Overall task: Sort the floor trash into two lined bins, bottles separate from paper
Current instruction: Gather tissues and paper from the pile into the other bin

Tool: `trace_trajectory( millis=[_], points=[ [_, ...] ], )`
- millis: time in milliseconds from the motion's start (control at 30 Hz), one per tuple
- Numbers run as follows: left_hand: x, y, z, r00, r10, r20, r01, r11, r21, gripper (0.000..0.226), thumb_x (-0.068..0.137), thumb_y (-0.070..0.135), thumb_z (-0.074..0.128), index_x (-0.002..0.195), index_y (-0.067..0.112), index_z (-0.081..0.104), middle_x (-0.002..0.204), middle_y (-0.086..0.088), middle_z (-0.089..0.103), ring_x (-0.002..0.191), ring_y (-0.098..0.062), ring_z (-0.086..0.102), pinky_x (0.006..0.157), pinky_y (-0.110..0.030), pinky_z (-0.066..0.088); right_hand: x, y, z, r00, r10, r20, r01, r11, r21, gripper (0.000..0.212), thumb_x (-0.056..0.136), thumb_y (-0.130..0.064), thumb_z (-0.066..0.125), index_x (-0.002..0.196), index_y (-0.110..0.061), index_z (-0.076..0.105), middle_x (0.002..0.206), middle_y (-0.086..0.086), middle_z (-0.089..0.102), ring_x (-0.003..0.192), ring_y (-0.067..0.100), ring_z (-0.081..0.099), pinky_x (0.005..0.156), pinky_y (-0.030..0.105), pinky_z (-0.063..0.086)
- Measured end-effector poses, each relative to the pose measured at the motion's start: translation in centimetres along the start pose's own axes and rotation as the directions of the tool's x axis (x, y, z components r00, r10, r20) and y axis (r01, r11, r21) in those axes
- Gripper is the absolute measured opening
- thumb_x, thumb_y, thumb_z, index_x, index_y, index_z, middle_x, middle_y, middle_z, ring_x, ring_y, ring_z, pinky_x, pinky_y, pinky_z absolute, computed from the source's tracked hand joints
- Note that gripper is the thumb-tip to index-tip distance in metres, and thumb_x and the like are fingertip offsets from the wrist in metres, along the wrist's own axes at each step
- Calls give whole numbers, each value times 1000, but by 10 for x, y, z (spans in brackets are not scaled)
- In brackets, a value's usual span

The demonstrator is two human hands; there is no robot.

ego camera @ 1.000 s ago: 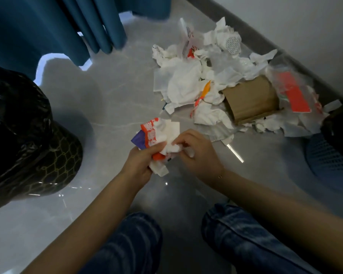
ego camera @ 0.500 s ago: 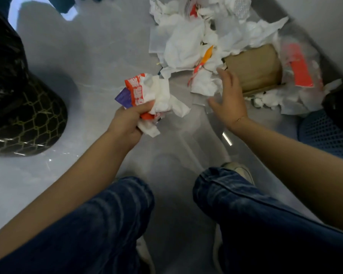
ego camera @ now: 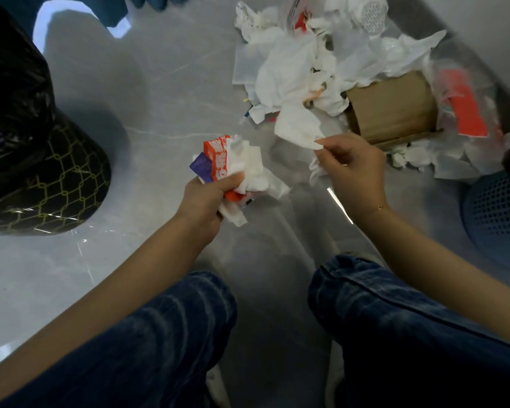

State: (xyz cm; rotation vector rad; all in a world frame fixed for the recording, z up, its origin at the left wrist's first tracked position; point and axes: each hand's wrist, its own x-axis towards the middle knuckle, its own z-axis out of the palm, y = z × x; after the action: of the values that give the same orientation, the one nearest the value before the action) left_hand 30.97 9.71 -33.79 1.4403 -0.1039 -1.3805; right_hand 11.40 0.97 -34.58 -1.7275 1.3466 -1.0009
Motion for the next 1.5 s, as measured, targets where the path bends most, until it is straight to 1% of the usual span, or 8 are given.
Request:
trace_trajectory(
  millis=[300,633,767,900,967,1100,1233,1500],
  points=[
    [-8,4,11,974,75,214,-76,997,-5,38,90,12,59,127,13,54,119,-7,66,105,-24,66,84,-38,56,-20,-10,15,929,-269,255,328,917,-227,30,83,-2,64,112,-7,67,91,3,67,79,3,53,76,-3,37],
    [-6,1,18,967,-22,253,4,997,74,37,89,17,61,125,16,55,112,-6,69,97,-24,69,79,-39,58,-24,-18,24,844,-412,343,474,873,-118,16,80,3,61,91,2,73,96,14,71,92,15,62,91,5,40],
    [-3,-3,13,990,-40,132,33,998,54,25,84,12,67,108,15,63,93,-1,74,82,-19,72,67,-33,60,-29,-18,27,857,-329,396,373,927,-36,21,79,-2,57,90,-2,74,99,13,72,94,16,67,90,13,47],
    [-1,-5,4,999,-54,-8,54,998,12,20,81,4,69,97,14,64,77,2,74,68,-14,71,54,-27,57,-30,-26,24,885,-115,452,94,993,68,23,78,0,56,90,-5,75,95,6,73,92,10,67,87,17,52],
    [-1,-3,2,998,-39,-47,39,999,-5,18,81,0,68,91,14,62,76,2,72,64,-12,70,51,-25,55,-24,-24,17,933,-46,358,25,998,64,24,79,-3,54,92,-9,73,93,1,71,89,11,67,83,19,52],
    [-2,1,0,999,-5,-37,5,1000,-9,18,81,-1,67,89,15,62,75,3,72,62,-10,70,53,-25,56,6,-1,-5,991,-17,136,54,960,-274,26,82,-6,56,106,-10,66,116,8,59,111,21,54,95,25,42],
    [-5,2,7,1000,-1,14,1,1000,-2,18,82,2,67,89,18,61,67,9,72,61,-8,70,54,-24,57,30,28,-11,922,227,314,54,727,-684,65,85,-27,64,141,-9,36,146,14,31,134,31,28,109,36,27],
    [-3,2,1,999,-29,13,29,1000,5,21,81,5,69,98,17,63,81,4,72,67,-10,71,55,-25,56,30,47,-11,965,89,247,100,746,-658,38,87,-17,60,119,2,56,117,23,55,108,38,51,90,39,42]
  ],
)
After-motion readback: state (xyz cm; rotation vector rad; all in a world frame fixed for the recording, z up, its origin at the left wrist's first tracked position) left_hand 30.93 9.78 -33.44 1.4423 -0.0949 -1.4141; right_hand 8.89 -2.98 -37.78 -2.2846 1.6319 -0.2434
